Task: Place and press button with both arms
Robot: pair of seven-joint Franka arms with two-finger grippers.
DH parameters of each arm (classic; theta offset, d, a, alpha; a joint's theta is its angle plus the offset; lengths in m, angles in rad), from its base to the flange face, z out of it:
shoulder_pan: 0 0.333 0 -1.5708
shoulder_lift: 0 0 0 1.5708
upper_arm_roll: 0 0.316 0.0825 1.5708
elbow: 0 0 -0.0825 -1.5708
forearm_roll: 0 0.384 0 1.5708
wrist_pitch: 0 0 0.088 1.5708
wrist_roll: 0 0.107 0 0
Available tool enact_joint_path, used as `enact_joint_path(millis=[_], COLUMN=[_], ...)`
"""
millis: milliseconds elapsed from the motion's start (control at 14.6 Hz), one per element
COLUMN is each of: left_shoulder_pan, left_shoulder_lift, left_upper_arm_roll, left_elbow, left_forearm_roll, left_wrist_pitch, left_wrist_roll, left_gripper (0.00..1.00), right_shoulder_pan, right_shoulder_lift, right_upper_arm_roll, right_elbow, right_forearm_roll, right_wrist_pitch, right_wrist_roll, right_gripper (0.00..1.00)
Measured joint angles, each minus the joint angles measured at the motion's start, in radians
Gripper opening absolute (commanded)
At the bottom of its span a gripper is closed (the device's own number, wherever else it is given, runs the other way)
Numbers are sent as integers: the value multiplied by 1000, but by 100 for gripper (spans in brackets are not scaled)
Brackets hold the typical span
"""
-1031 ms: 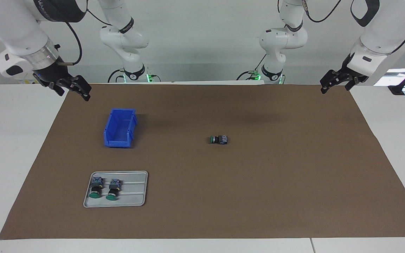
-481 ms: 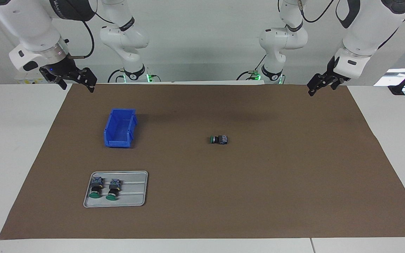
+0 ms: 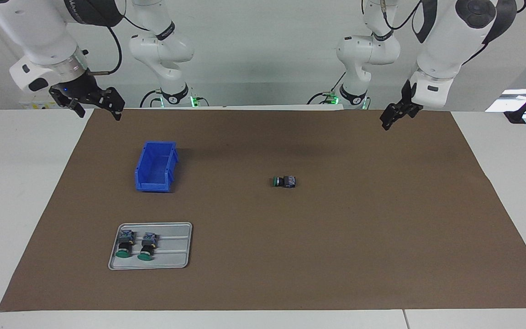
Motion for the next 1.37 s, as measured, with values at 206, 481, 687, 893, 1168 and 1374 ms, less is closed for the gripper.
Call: enact_joint_path(millis=[206,481,687,893,1168,1374], left_shoulder_pan=[-73,-184,-248,-300,-339,-388], left_shoulder_lift=[14,77,149,234,289,335], left_upper_arm_roll=[-2,-5,-6,-6,-6,-5], left_elbow=[-30,-58,-71,-72,-73,-73], left_forearm_roll=[-28,-48,-76,-81,-82,-82], left_wrist_pitch=[62,162,278,374,439,504], left_wrist_roll=[-216,-509,-744,-940,-1087,-1199], left_gripper=[100,100,100,100,100,100], right_shoulder_pan=[0,-4,-5,-26,-35,-32], right_shoulder_lift=[0,0,0,0,0,0], right_upper_arm_roll=[-6,-12,-13,-15,-18,-17], right_elbow=[-1,-4,-5,-5,-6,-6], right_forearm_roll=[0,0,0,6,11,12], right_wrist_pitch=[1,1,1,1,1,1], right_wrist_roll=[-24,-43,-43,-76,-119,-121], right_gripper=[99,99,99,99,99,99])
